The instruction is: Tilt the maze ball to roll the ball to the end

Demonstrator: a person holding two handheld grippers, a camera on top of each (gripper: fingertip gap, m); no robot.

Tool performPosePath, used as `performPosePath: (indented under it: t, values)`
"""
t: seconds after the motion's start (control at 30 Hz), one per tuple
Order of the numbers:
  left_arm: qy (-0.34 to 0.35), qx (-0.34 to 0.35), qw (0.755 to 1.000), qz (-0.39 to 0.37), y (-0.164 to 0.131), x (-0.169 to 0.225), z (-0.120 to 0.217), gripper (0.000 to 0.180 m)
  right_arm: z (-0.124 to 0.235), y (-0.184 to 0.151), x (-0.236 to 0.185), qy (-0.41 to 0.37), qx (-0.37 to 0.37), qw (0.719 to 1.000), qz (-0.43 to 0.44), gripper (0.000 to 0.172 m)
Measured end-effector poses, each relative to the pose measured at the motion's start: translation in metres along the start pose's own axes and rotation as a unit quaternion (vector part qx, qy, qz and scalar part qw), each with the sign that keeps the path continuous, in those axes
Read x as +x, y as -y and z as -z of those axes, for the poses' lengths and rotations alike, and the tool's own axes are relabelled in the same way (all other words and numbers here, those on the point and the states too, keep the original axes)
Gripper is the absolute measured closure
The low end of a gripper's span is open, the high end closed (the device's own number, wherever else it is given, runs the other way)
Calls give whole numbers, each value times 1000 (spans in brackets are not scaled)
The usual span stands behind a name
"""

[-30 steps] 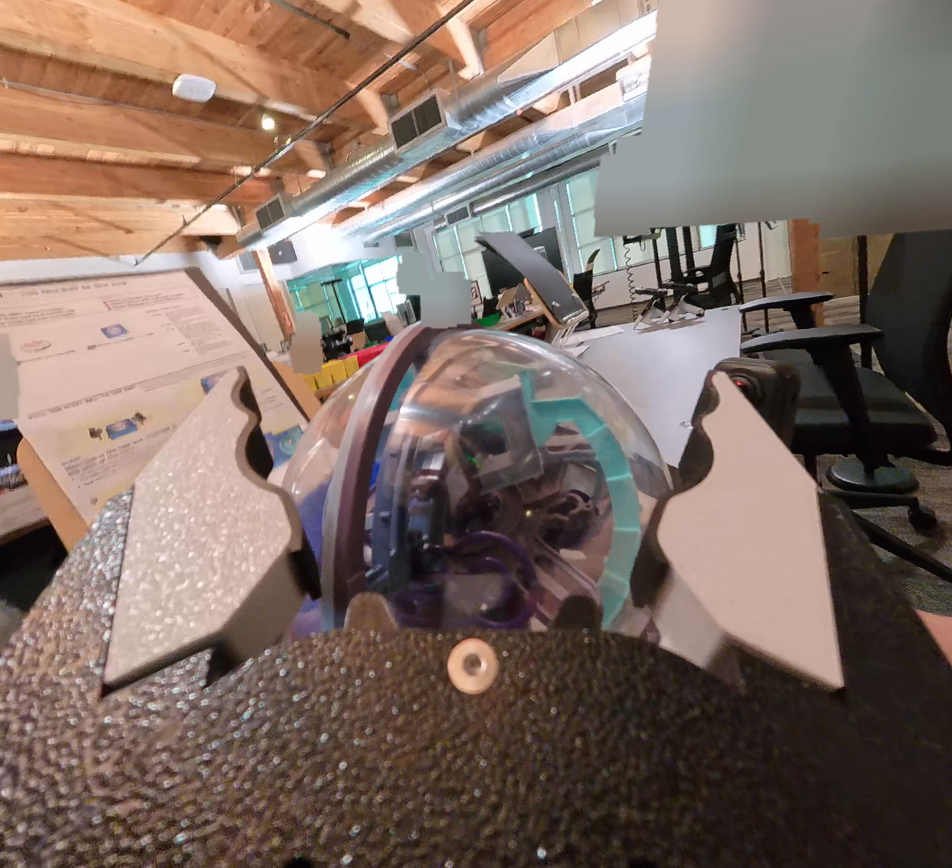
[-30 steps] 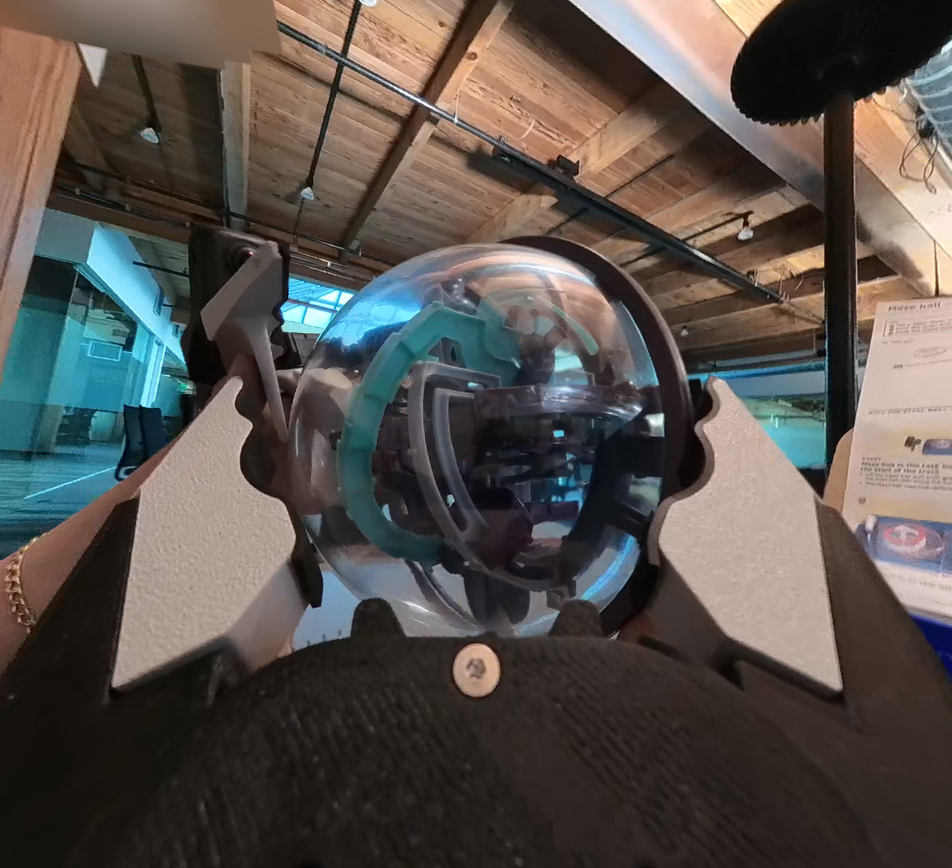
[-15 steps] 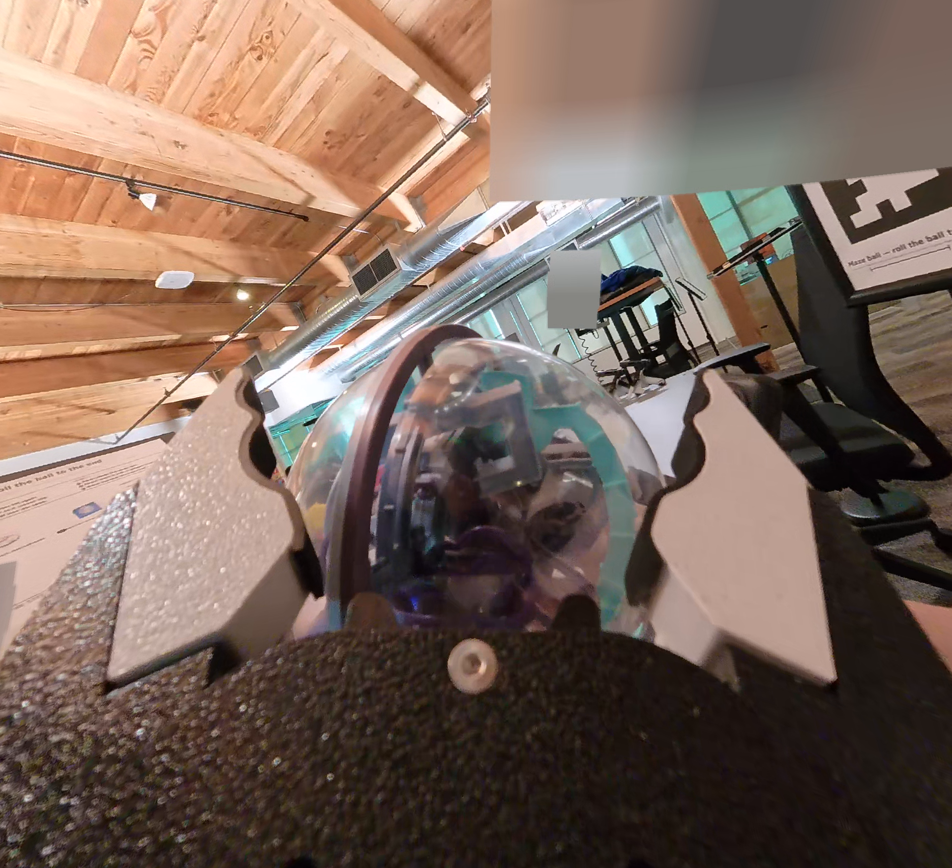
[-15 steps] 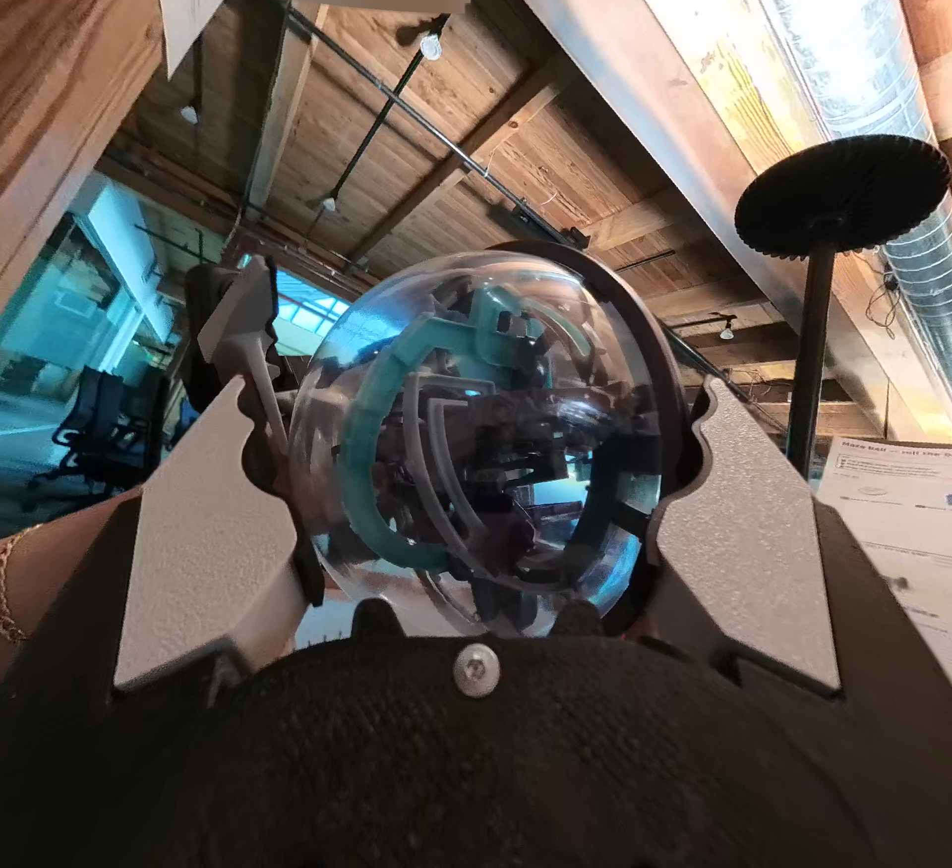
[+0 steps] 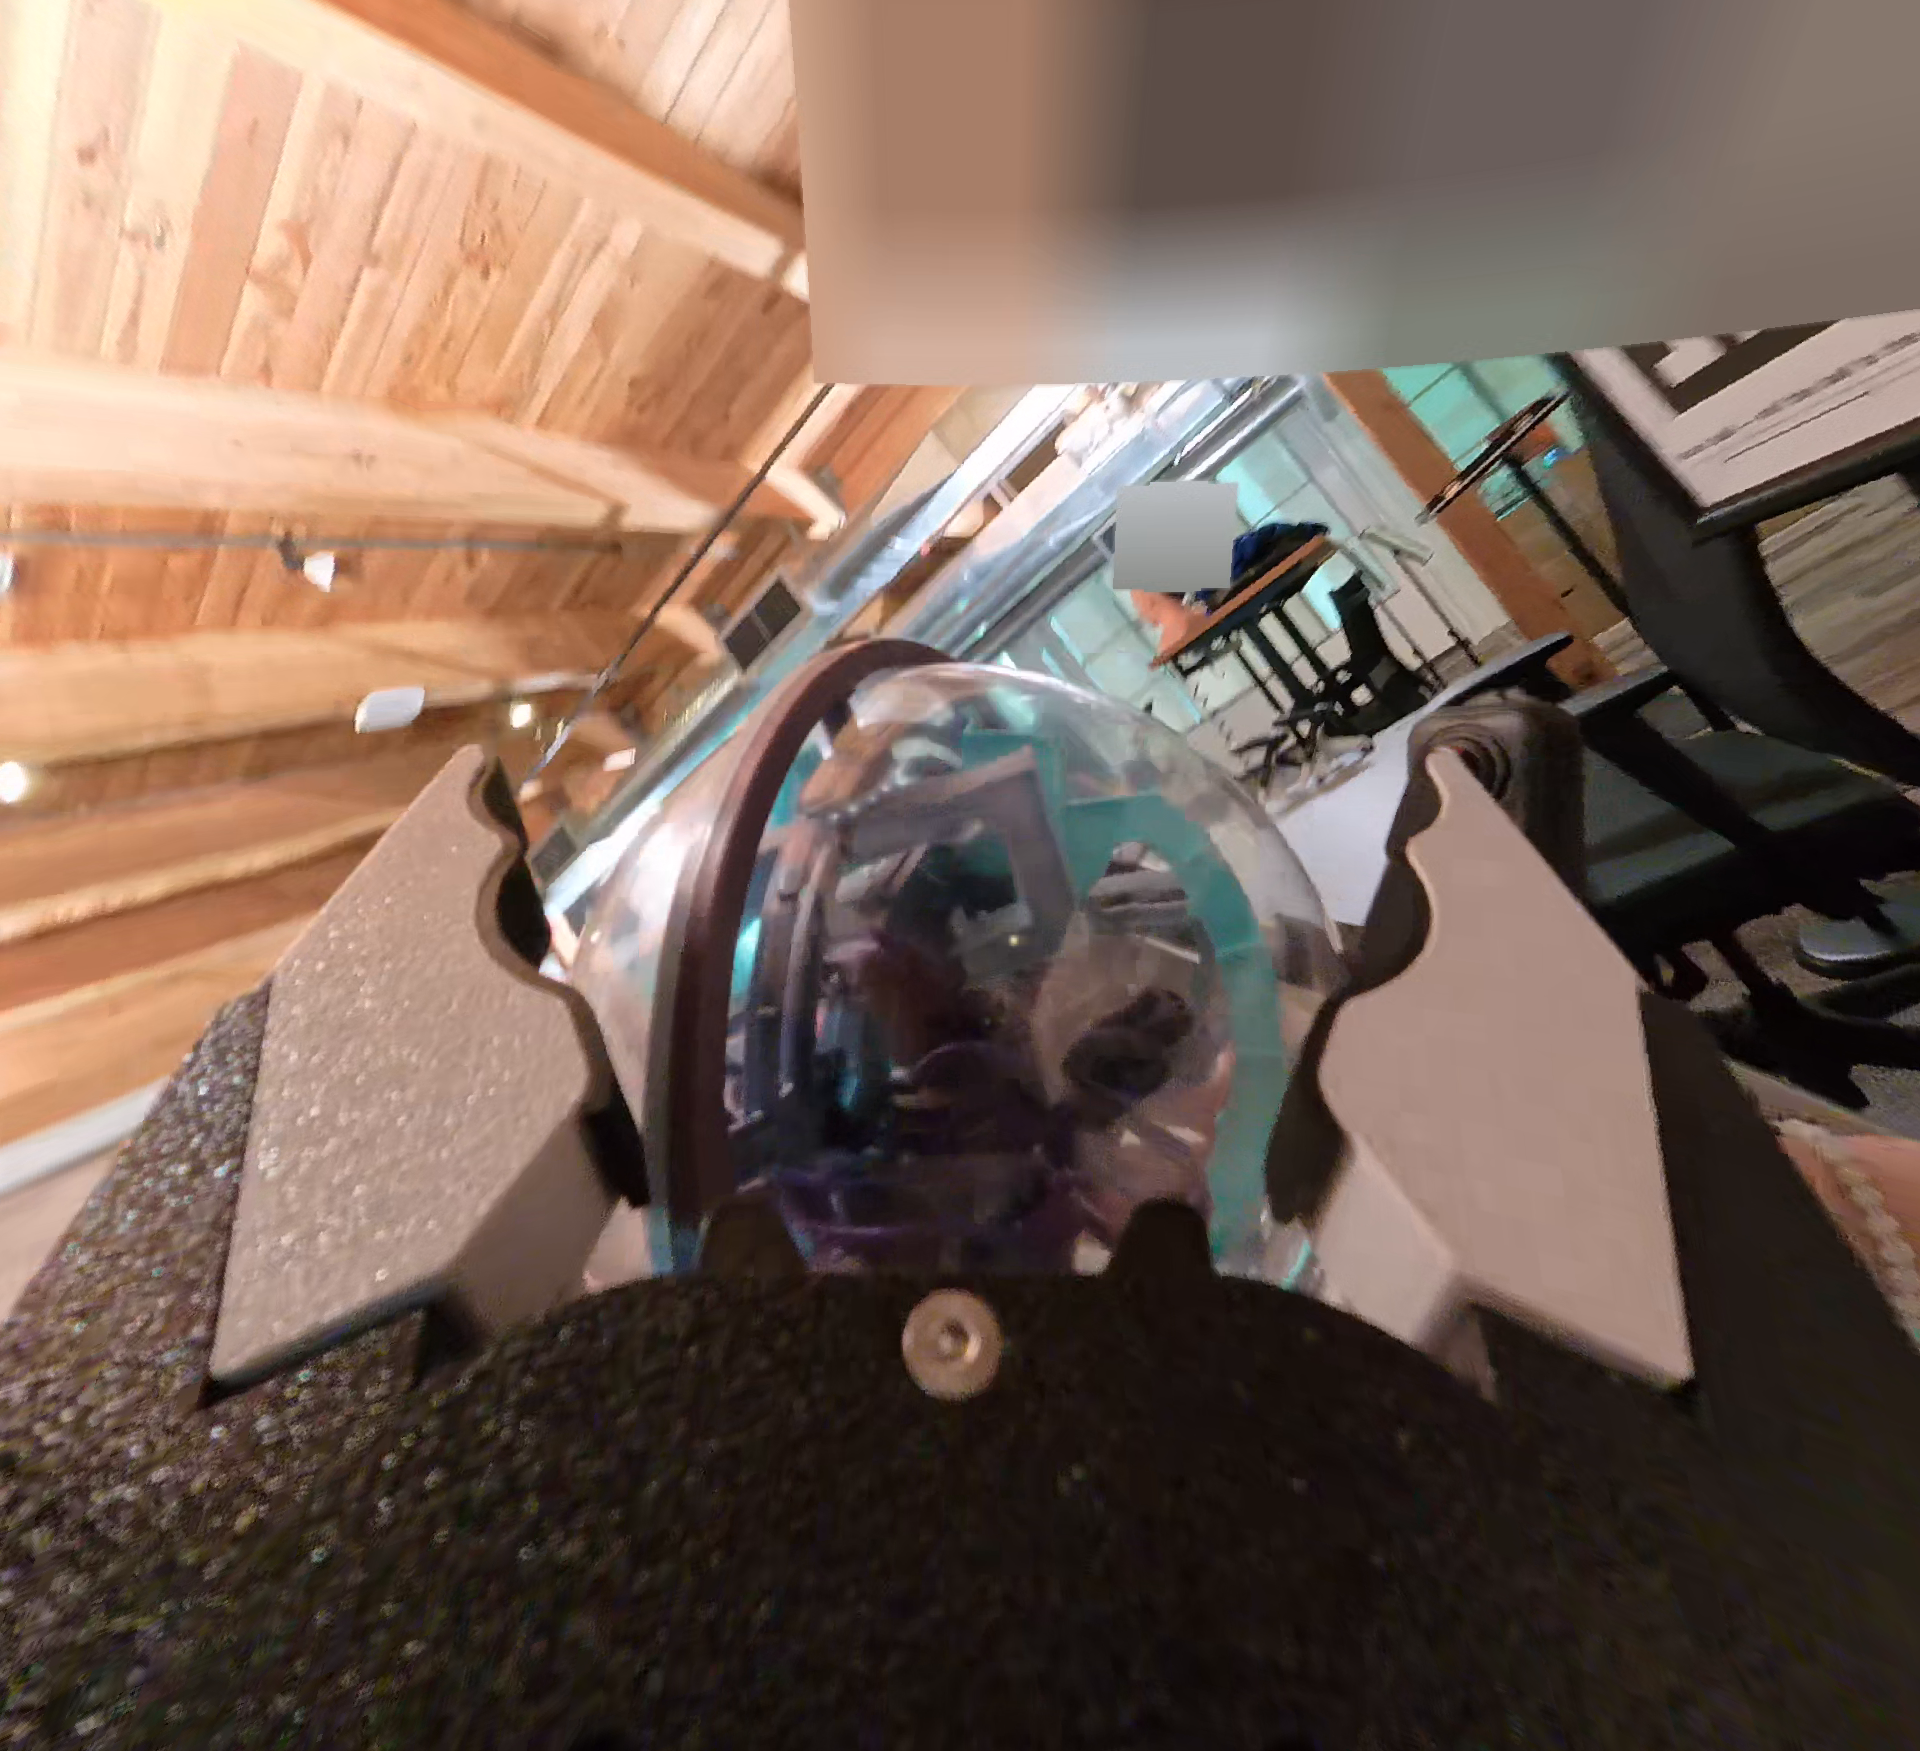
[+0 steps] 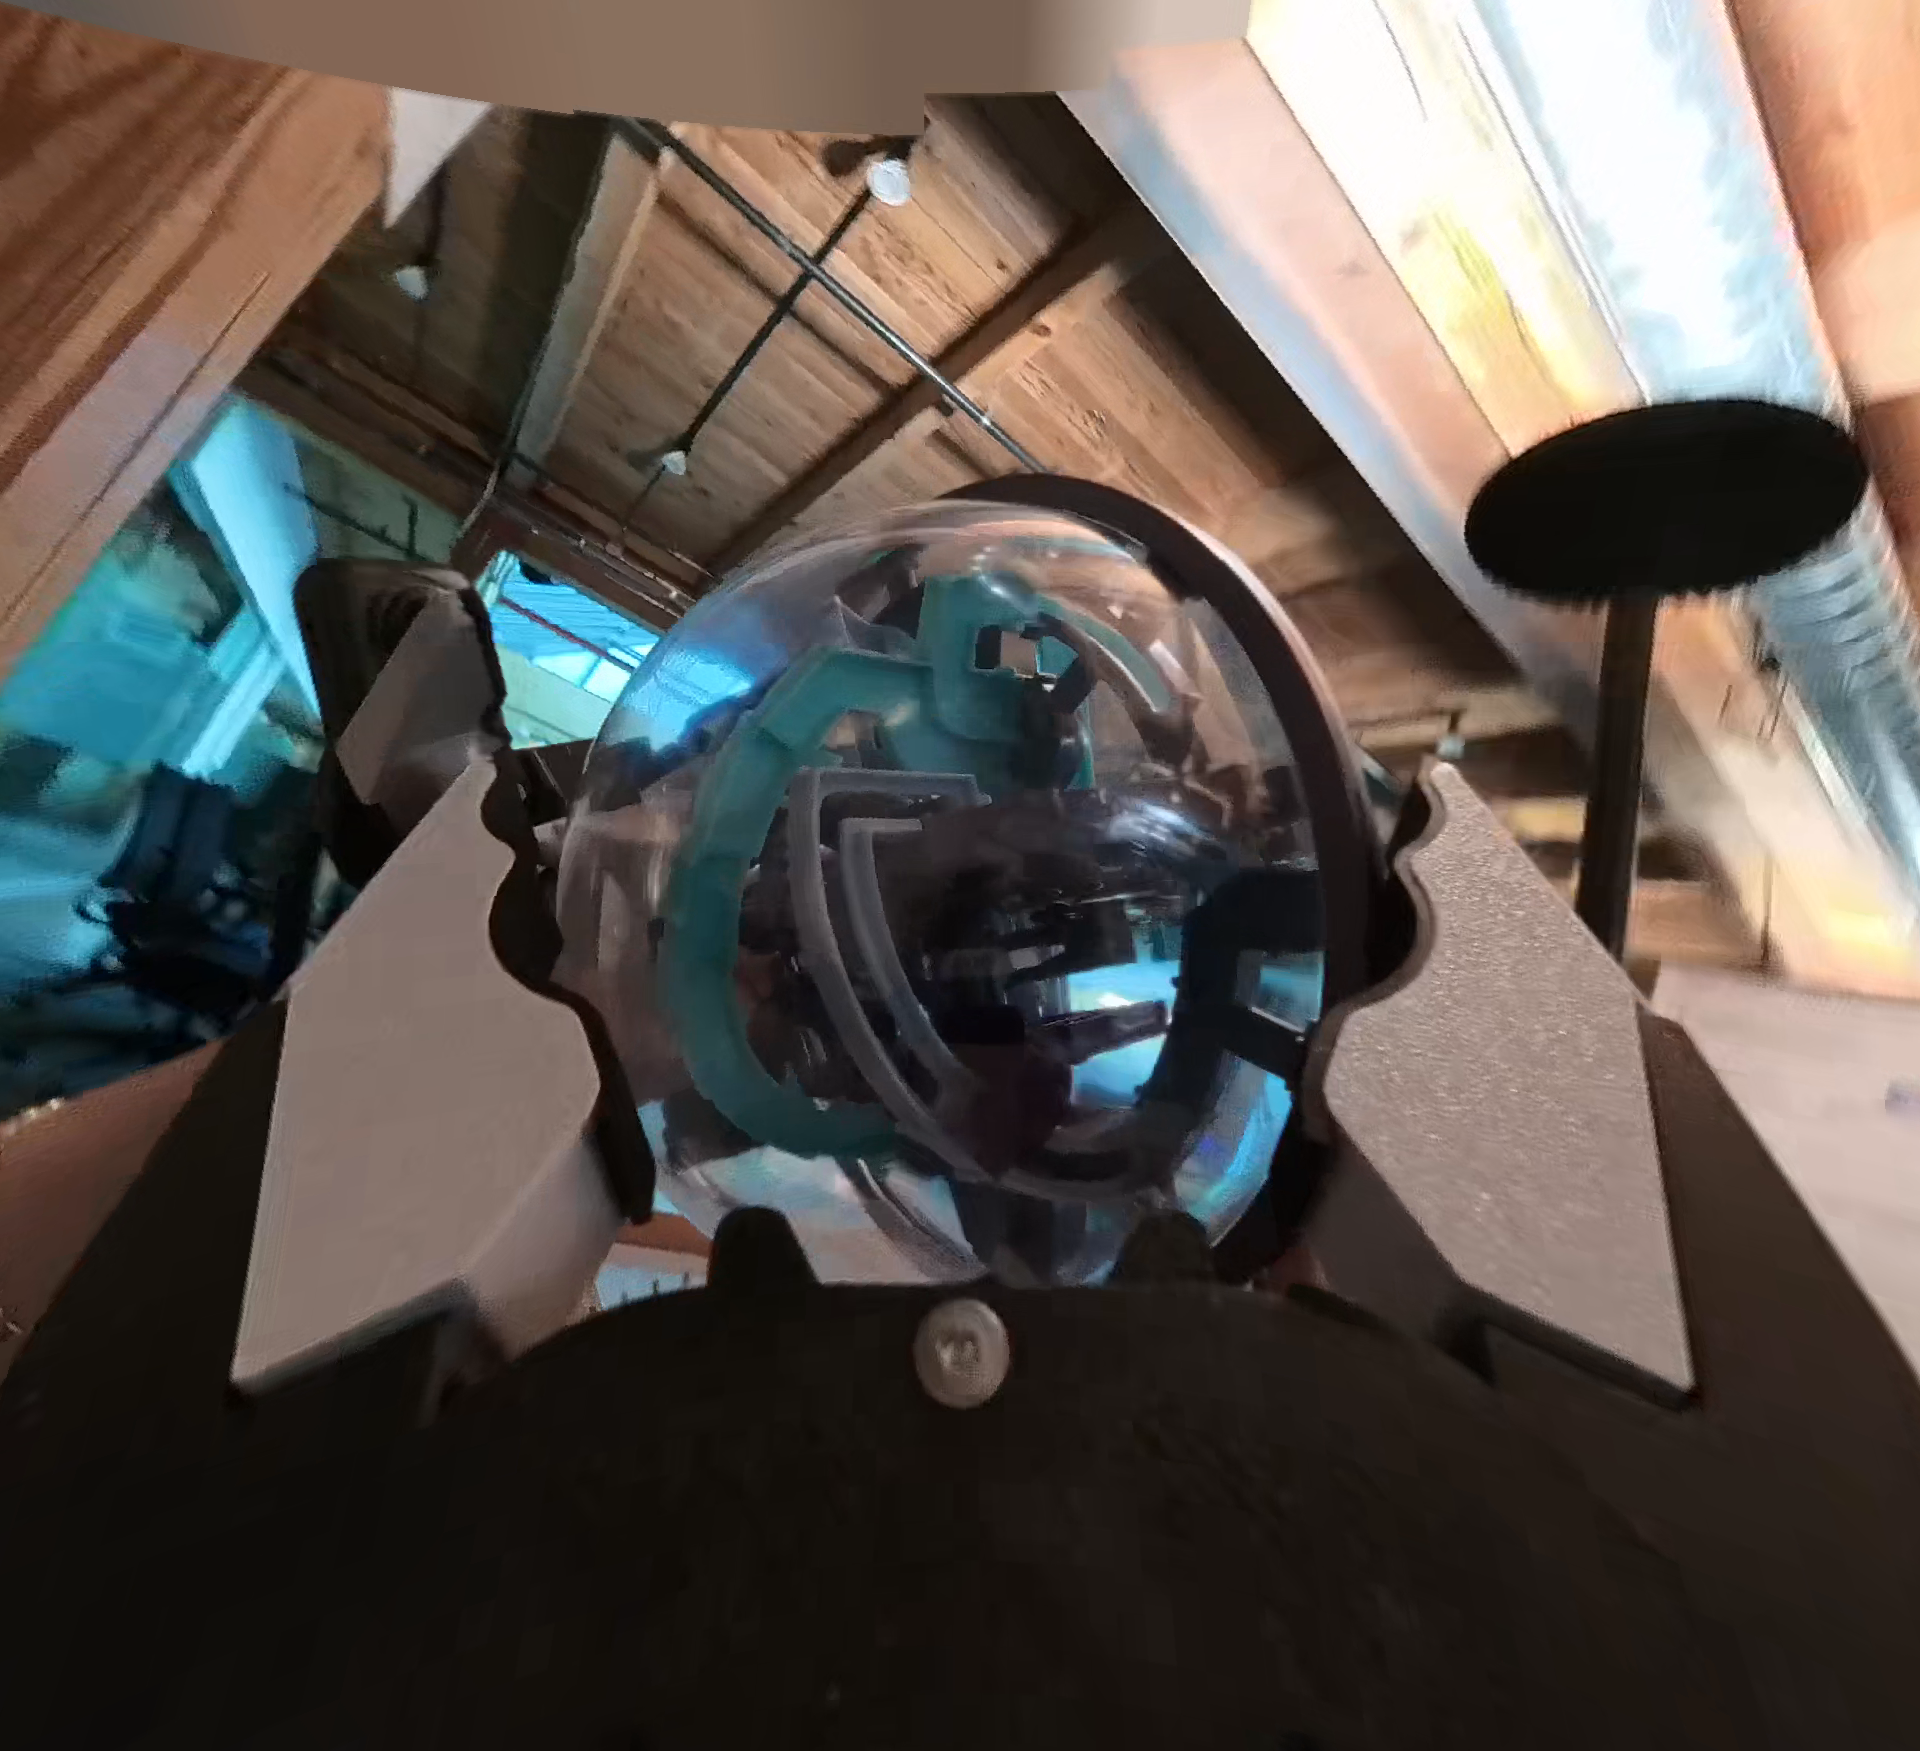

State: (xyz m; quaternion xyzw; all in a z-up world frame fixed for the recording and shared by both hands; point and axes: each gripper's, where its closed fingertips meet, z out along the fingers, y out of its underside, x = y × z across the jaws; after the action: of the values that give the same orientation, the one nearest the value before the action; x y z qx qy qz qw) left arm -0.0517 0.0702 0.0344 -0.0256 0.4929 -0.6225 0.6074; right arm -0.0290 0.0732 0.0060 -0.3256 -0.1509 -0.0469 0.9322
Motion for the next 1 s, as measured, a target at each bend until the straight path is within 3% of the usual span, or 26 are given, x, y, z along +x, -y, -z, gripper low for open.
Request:
performPosePath:
  t: [0.13, 0.47, 1.0]
  values:
    - [22, -70, 997, 15, -28, -8, -3, 23, 5, -19, 13, -22, -10, 998, -54, 18]
    - [49, -139, 987, 58, -56, -21, 1, 23, 8, -46, 26, -52, -31, 991, -119, 17]
    - [43, -152, 987, 36, -56, -15, -1, 23, 10, -44, 26, -51, -22, 991, -120, 17]
